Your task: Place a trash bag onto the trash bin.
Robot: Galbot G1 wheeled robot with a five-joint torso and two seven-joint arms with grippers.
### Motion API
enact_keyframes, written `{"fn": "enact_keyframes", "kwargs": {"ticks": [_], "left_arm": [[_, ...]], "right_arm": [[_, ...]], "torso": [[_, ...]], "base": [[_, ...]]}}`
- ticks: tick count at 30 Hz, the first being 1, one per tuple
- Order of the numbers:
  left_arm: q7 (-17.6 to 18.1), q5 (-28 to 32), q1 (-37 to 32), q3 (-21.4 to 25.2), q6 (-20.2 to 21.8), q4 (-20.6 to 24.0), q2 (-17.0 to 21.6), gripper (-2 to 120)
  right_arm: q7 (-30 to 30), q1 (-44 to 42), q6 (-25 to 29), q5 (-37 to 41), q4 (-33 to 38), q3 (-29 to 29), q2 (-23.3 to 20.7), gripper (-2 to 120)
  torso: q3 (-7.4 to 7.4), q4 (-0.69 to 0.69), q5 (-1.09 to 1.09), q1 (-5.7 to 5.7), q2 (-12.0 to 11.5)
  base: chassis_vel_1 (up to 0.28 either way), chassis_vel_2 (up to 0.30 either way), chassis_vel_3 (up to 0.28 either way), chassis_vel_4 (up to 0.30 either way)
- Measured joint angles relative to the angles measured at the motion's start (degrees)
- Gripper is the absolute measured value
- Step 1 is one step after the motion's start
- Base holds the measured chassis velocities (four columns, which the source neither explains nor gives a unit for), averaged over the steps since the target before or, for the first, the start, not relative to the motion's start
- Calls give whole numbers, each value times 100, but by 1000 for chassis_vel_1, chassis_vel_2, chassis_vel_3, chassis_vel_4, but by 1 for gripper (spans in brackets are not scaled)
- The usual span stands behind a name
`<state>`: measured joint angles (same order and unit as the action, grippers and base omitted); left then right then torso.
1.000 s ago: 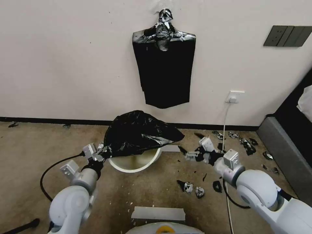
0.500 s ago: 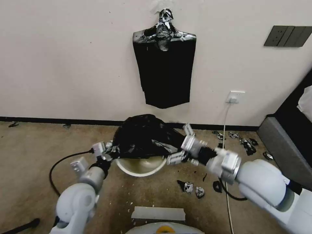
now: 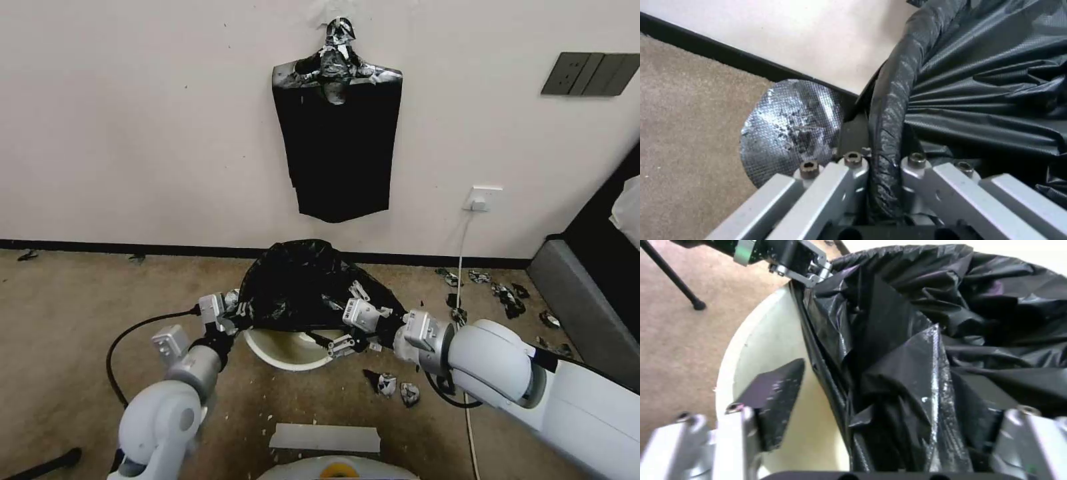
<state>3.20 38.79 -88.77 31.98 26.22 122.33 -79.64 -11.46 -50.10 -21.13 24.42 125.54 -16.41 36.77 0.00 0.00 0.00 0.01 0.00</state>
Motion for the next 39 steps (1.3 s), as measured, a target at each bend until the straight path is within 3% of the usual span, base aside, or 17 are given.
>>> {"fn": "enact_keyframes", "kwargs": {"ticks": [22, 39], "left_arm": [[-3, -14, 43, -5, -12, -70, -34, 3], [86, 94, 83, 10, -6, -82, -63, 3]], "right_arm": [[12, -114, 39, 26, -10, 19, -12, 0], [-303, -514, 455, 126, 389, 36, -141, 0]], "torso": [[0, 0, 0, 0, 0], [-1, 0, 0, 0, 0]], "base": [[0, 0, 0, 0], [0, 0, 0, 0]]}}
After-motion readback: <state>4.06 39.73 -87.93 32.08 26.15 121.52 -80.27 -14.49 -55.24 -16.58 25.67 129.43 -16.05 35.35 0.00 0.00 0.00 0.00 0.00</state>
